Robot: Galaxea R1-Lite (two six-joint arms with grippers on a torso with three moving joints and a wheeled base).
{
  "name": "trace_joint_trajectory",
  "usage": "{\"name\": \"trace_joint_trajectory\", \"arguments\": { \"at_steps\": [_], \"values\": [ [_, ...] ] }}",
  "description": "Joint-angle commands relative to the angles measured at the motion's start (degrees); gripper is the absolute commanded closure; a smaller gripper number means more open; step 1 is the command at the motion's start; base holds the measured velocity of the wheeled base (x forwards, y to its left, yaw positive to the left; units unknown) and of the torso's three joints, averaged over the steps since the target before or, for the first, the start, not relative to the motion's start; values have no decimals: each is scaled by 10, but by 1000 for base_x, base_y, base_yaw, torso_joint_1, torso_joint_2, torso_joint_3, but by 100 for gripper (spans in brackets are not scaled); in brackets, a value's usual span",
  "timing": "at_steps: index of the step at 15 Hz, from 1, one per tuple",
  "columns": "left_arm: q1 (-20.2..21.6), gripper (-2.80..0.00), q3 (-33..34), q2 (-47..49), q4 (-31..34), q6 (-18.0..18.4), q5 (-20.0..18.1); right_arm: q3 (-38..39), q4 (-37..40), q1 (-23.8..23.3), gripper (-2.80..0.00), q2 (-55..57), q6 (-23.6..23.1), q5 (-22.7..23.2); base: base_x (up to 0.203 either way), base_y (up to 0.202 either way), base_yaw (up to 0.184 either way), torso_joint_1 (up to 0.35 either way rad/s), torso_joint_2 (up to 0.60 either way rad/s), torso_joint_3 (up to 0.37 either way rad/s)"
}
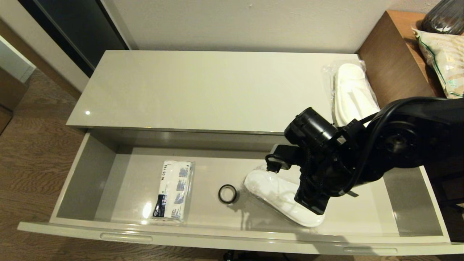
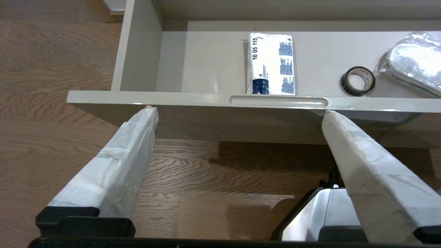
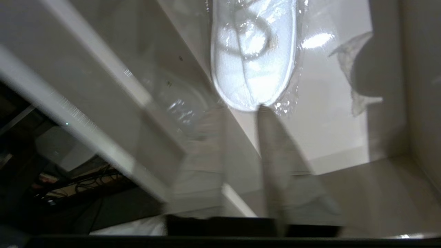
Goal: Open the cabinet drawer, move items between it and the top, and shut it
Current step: Take out the disposable slippers from the drawer
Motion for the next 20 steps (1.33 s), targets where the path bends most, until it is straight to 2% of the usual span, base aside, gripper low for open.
{"name": "trace_joint_trajectory", "arguments": {
  "at_steps": [1,4,11,14,20],
  "values": [
    [0,-280,0,1,0,0,0,26,-52,-5,-280,44,-4,0,0,0,0,0,0,0],
    [0,-280,0,1,0,0,0,42,-170,-9,-280,114,-6,-22,0,0,0,0,0,0],
    [0,-280,0,1,0,0,0,34,-372,-40,-280,250,-36,-53,0,0,0,0,0,0],
    [0,-280,0,1,0,0,0,71,-480,-40,-280,278,-46,-89,0,0,0,0,0,0],
    [0,-280,0,1,0,0,0,123,-662,-50,-280,338,-85,-117,0,0,0,0,0,0]
  ]
}}
